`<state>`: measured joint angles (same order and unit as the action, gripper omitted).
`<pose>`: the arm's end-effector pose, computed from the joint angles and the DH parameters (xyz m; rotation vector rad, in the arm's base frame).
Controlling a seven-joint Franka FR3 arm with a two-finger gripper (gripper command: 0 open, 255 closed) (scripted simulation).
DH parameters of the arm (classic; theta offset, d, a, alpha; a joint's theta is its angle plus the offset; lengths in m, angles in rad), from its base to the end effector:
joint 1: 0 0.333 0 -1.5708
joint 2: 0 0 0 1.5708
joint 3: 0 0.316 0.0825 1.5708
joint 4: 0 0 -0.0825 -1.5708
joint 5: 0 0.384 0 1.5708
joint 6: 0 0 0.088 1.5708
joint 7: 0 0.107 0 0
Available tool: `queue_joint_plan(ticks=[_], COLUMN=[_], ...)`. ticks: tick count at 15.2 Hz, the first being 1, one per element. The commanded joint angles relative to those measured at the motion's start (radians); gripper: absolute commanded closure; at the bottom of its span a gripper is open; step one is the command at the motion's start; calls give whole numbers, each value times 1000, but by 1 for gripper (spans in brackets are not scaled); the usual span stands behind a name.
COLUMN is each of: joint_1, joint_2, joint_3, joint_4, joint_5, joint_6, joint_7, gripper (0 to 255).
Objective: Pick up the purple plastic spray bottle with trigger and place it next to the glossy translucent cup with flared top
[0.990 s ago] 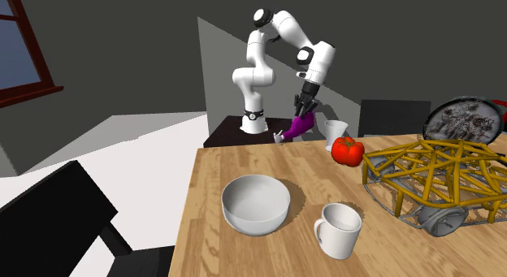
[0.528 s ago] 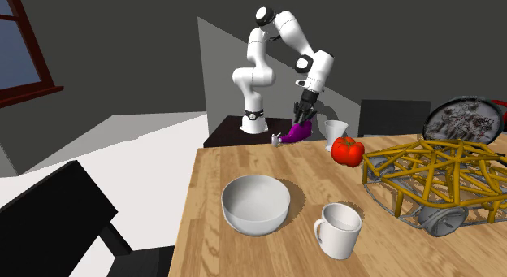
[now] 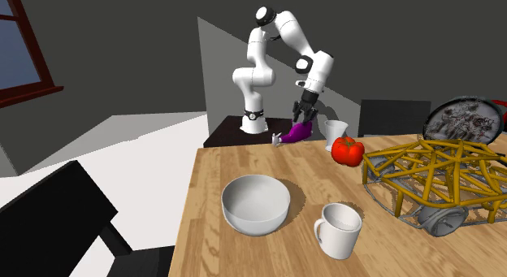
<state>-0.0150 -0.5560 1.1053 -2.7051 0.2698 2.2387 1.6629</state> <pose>0.2022 0.3142 0.3005 2.6413 -1.2309 0.3717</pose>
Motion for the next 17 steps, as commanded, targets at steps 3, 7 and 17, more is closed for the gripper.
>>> queue_joint_plan(ticks=[3, 7, 17], joint_1=[0, 40, 66], joint_2=[1, -44, -76], joint_3=[1, -49, -85], joint_4=[-2, 38, 78], joint_5=[0, 6, 6], joint_6=[-2, -88, -162], joint_7=[0, -12, -19], gripper=[0, 0, 0])
